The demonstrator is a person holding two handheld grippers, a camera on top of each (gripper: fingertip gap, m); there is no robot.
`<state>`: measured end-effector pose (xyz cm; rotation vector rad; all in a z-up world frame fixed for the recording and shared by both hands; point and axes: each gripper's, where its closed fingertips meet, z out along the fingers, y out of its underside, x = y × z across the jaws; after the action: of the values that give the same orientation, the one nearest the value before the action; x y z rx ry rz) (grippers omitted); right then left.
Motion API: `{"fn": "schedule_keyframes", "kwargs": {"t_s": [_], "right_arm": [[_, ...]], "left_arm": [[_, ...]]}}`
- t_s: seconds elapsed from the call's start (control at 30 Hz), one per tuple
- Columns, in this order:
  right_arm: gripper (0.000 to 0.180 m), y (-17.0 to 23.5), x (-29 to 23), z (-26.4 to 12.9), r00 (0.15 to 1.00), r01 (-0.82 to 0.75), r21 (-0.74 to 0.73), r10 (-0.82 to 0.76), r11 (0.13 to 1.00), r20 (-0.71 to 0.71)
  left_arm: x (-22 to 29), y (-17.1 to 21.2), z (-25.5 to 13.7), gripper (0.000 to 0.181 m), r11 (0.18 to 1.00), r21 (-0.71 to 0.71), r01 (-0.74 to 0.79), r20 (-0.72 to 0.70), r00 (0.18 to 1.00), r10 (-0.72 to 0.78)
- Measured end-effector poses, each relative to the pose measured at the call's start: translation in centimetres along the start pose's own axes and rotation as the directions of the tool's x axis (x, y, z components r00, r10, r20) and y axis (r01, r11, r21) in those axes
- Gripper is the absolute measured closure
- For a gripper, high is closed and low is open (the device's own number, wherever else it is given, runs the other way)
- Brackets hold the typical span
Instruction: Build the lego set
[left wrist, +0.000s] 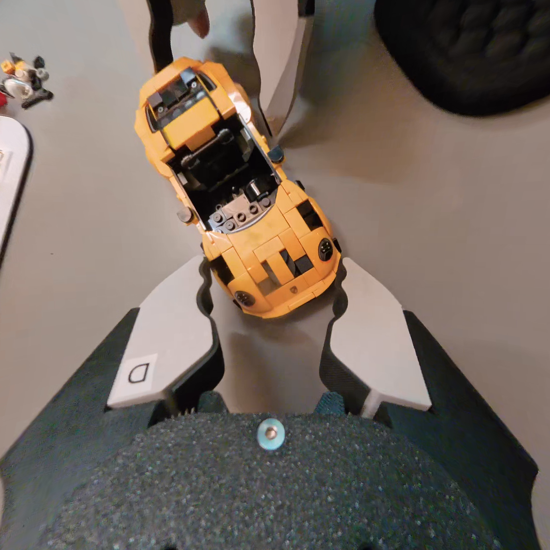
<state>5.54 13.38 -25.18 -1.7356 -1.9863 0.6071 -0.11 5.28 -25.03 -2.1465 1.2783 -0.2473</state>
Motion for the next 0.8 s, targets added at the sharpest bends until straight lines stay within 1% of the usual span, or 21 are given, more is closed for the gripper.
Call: {"fn": "schedule_keyframes", "kwargs": {"t_s": [0.07, 0.13, 0.17, 0.2, 0.27, 0.33, 0.4, 0.5, 0.57, 0.63, 0.67, 0.7, 0.8], "right_arm": [[0.115, 0.0, 0.2, -0.1, 0.998, -0.034, 0.007, 0.035, 0.999, -0.052], [0.120, -0.1, -0.2, 0.0, 0.994, -0.050, 0.008, 0.051, 0.999, -0.099], [0.124, -0.2, -0.5, 0.0, 0.991, -0.047, 0.006, 0.047, 0.999, -0.123], [0.122, -0.3, -0.8, 0.1, 0.989, -0.042, 0.003, 0.042, 0.999, -0.141], [0.122, -0.8, -0.9, 0.1, 0.981, -0.051, 0.021, 0.054, 0.998, -0.185], [0.122, -1.6, -1.1, -0.4, 0.978, -0.070, 0.073, 0.083, 0.995, -0.190], [0.121, -2.2, -0.9, -0.8, 0.975, -0.070, 0.113, 0.092, 0.991, -0.200], [0.112, -2.4, -0.2, -0.2, 0.976, -0.071, 0.103, 0.091, 0.992, -0.200], [0.111, -2.5, 0.3, 0.4, 0.977, -0.068, 0.090, 0.084, 0.994, -0.196], [0.112, -2.8, 0.6, 0.8, 0.978, -0.044, 0.081, 0.059, 0.996, -0.199], [0.112, -2.9, 0.7, 0.9, 0.980, -0.035, 0.077, 0.049, 0.996, -0.194], [0.112, -2.9, 0.8, 0.9, 0.981, -0.030, 0.075, 0.044, 0.997, -0.190], [0.112, -3.0, 1.0, 1.0, 0.984, -0.021, 0.089, 0.036, 0.996, -0.176]], "left_arm": [[-1.4, 1.3, -0.6, 0.103, 0.997, -0.029, -0.071, -0.053, 0.996, 0.069], [-3.6, 2.7, -1.3, 0.107, 0.990, -0.038, -0.137, -0.095, 0.987, 0.133], [-4.7, 3.5, -1.6, 0.110, 0.989, -0.040, -0.144, -0.115, 0.984, 0.138], [-6.2, 4.2, -1.9, 0.110, 0.990, -0.039, -0.134, -0.110, 0.985, 0.129], [-8.6, 4.9, -2.3, 0.112, 0.997, -0.023, -0.068, -0.074, 0.995, 0.066], [-8.4, 4.3, -3.1, 0.116, 0.998, 0.057, -0.007, -0.106, 0.994, 0.013], [-8.1, 3.6, -3.3, 0.113, 0.991, 0.133, 0.013, -0.093, 0.996, 0.000], [-9.0, 4.3, -2.1, 0.095, 0.992, 0.108, -0.062, 0.015, 0.998, 0.061], [-9.4, 4.2, -1.4, 0.091, 0.992, 0.112, -0.056, 0.002, 0.998, 0.056], [-9.6, 3.9, -0.9, 0.092, 0.992, 0.127, -0.020, -0.037, 0.999, 0.025], [-9.6, 3.8, -0.8, 0.101, 0.991, 0.131, -0.020, -0.050, 0.998, 0.027], [-9.6, 3.8, -0.8, 0.105, 0.991, 0.134, -0.027, -0.054, 0.998, 0.035], [-9.6, 3.9, -0.9, 0.105, 0.990, 0.139, -0.017, -0.042, 0.999, 0.023]]}}
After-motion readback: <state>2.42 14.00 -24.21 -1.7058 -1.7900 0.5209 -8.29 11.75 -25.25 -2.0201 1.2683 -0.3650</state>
